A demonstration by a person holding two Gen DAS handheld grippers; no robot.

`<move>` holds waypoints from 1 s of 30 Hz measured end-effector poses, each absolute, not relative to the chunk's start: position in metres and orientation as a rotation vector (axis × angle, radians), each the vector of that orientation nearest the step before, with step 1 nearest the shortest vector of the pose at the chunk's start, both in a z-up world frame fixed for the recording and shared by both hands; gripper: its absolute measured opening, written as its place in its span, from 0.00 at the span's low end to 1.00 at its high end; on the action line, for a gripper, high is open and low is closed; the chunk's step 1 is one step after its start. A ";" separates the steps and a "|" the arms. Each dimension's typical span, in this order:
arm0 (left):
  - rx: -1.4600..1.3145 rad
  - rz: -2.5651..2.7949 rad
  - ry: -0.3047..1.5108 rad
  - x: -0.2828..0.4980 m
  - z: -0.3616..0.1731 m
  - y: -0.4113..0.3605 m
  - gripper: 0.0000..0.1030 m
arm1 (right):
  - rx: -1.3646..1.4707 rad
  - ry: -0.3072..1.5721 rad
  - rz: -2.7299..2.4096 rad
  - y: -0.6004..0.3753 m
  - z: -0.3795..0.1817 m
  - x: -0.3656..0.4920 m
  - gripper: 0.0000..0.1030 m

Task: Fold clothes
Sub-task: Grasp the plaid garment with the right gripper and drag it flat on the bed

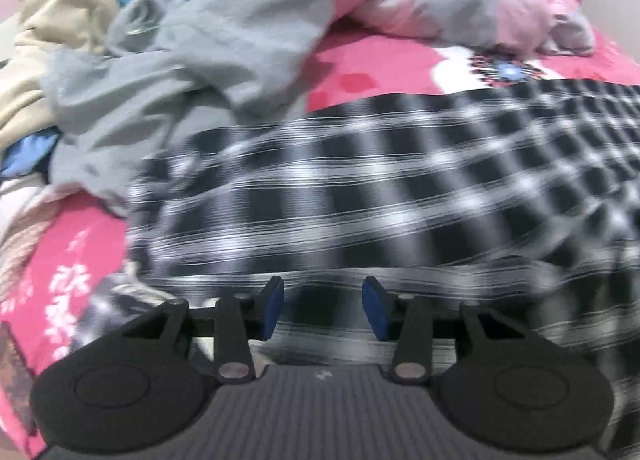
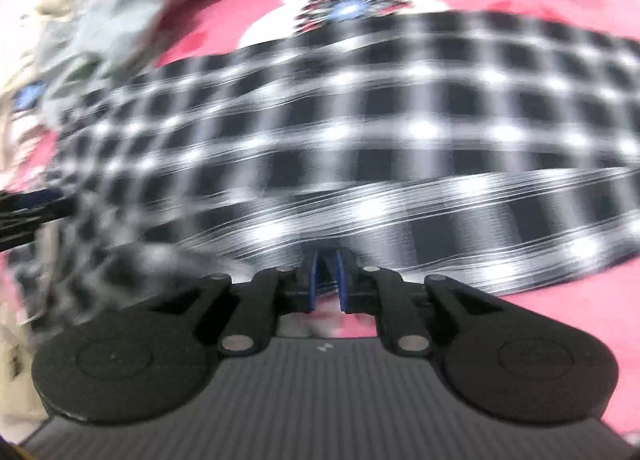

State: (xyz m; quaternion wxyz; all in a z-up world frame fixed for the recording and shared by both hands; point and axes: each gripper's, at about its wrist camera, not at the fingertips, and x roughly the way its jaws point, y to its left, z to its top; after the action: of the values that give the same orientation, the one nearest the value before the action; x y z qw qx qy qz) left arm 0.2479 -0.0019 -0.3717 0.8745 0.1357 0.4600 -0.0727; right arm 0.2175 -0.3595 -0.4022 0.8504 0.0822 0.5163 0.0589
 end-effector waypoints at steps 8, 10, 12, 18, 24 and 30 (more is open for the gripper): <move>0.273 -0.231 0.921 0.248 -0.346 -0.012 0.49 | 0.294 1.039 -0.037 -0.369 -0.358 0.129 0.11; 0.271 -0.294 0.921 0.244 -0.340 -0.027 0.50 | 0.257 1.052 -0.045 -0.367 -0.348 0.092 0.16; 0.285 -0.360 0.923 0.235 -0.338 -0.047 0.51 | 0.205 1.064 -0.070 -0.370 -0.340 0.062 0.21; 0.296 -0.536 0.940 0.197 -0.340 -0.114 0.52 | -0.066 1.106 -0.213 -0.401 -0.341 0.015 0.29; 0.336 -0.692 0.927 0.154 -0.351 -0.190 0.52 | -0.306 1.171 -0.193 -0.437 -0.359 0.000 0.40; 0.426 -0.835 0.885 0.118 -0.352 -0.246 0.52 | -0.305 1.164 -0.195 -0.472 -0.369 0.002 0.40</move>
State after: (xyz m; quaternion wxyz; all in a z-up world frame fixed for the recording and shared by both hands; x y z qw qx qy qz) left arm 0.1182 -0.2461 -0.3520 0.7992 0.1987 0.4127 -0.3892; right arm 0.0023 -0.4717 -0.3692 0.8200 -0.1430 0.5466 -0.0916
